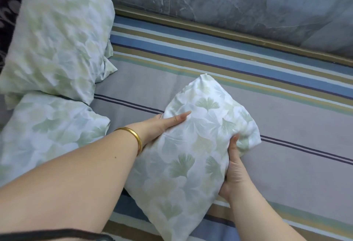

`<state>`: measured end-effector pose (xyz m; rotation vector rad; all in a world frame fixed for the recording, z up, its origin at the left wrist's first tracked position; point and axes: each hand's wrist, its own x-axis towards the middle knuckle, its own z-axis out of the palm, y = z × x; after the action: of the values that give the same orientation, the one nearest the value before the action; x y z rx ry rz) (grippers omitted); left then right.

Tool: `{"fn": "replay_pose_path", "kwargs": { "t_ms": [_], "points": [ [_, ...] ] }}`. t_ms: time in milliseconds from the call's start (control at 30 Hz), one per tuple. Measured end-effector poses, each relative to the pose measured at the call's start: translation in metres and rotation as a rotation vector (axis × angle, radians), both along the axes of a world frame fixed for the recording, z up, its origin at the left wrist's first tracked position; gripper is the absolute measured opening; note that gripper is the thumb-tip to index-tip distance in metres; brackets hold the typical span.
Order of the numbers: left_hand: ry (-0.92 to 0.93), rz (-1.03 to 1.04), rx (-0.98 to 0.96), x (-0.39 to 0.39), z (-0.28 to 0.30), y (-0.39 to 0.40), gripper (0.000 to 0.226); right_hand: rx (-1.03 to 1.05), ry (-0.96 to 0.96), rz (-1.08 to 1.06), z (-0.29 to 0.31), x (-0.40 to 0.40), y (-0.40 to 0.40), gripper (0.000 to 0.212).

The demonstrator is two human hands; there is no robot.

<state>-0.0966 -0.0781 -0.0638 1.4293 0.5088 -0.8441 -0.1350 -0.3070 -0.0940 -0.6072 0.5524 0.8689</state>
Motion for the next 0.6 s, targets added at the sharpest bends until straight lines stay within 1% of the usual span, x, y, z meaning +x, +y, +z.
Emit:
{"fn": "replay_pose_path", "kwargs": {
  "t_ms": [200,333,400,467,533,567,600],
  "points": [
    [-0.014,0.102,0.074,0.005,0.053,0.057,0.109,0.092,-0.12,0.145,0.041,0.036,0.053,0.096],
    [-0.028,0.184,0.253,-0.008,0.109,0.118,0.11,0.156,-0.199,0.286,0.08,0.051,0.116,0.098],
    [-0.073,0.231,0.289,-0.021,0.132,0.158,0.126,0.156,-0.24,0.362,0.1,0.054,0.157,0.096],
    [-0.084,0.302,0.297,-0.038,0.153,0.201,0.138,0.135,-0.27,0.436,0.117,0.053,0.204,0.094],
    [-0.085,0.352,0.297,-0.058,0.17,0.252,0.139,0.115,-0.295,0.492,0.13,0.048,0.26,0.093],
    [-0.084,0.364,0.289,-0.067,0.175,0.279,0.136,0.119,-0.298,0.513,0.135,0.043,0.289,0.093],
    [-0.084,0.375,0.272,-0.075,0.177,0.307,0.126,0.133,-0.293,0.532,0.14,0.037,0.319,0.094]
  ]
}}
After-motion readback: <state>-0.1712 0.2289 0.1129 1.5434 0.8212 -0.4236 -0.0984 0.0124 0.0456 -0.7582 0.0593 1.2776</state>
